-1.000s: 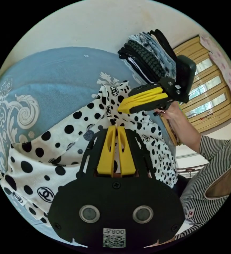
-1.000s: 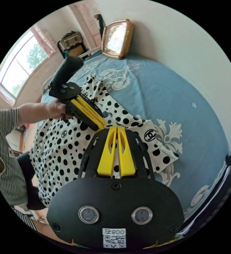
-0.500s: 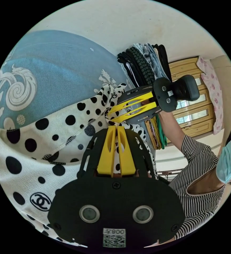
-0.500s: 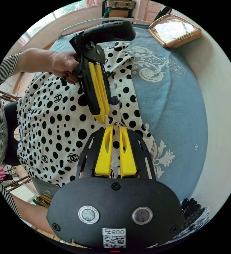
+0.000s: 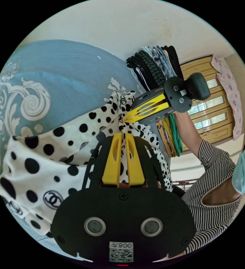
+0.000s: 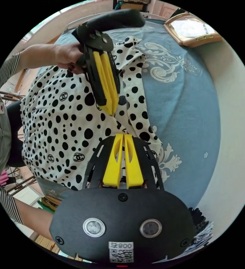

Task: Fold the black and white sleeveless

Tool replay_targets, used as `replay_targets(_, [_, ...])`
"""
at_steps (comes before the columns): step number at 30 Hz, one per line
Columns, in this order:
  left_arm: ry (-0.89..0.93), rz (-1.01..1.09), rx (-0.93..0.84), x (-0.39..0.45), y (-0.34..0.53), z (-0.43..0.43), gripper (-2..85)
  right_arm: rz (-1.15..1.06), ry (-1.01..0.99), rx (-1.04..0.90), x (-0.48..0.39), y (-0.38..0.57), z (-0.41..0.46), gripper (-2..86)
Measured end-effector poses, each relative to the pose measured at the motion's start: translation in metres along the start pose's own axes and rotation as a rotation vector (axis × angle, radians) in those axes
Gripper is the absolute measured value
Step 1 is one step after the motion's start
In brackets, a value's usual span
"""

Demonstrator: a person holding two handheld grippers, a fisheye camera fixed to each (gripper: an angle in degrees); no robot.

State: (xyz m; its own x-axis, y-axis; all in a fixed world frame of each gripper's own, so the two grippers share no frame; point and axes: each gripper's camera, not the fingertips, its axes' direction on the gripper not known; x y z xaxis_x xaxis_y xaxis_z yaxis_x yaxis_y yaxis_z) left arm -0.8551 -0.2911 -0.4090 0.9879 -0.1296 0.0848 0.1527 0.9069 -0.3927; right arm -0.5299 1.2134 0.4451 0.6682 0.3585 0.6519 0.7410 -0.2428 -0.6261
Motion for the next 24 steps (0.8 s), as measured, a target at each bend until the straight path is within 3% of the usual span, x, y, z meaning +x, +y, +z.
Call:
replay_targets(6, [-0.227,-0.017,0.079,0.017,0.033,-0.054,1.9,0.054,-0.128,-0.073,0.023,0.005,0.007,1.5])
replay_targets(10, [-0.328,-0.048,0.062,0.023,0.05,-0.058,1.3,0.077,-0.158,-0.068,0.031,0.018,0.007,2.2])
replay_targets(13, [-0.518,-0.092,0.011,0.021,0.053,-0.043,0.7,0.1,-0.187,-0.073,0.037,0.029,0.007,2.3])
replay_targets(16, [-0.491,-0.111,0.074,0.022,0.056,-0.044,0.4,0.143,-0.172,-0.047,0.039,0.047,0.003,2.4])
replay_targets(21, [-0.483,-0.101,0.156,0.042,0.071,-0.048,0.2,0.35,-0.159,0.33,0.035,0.127,-0.03,2.0])
replay_targets(24, [-0.532,-0.115,0.197,0.051,0.077,-0.051,0.2,0.472,-0.161,0.432,0.027,0.173,-0.026,1.6])
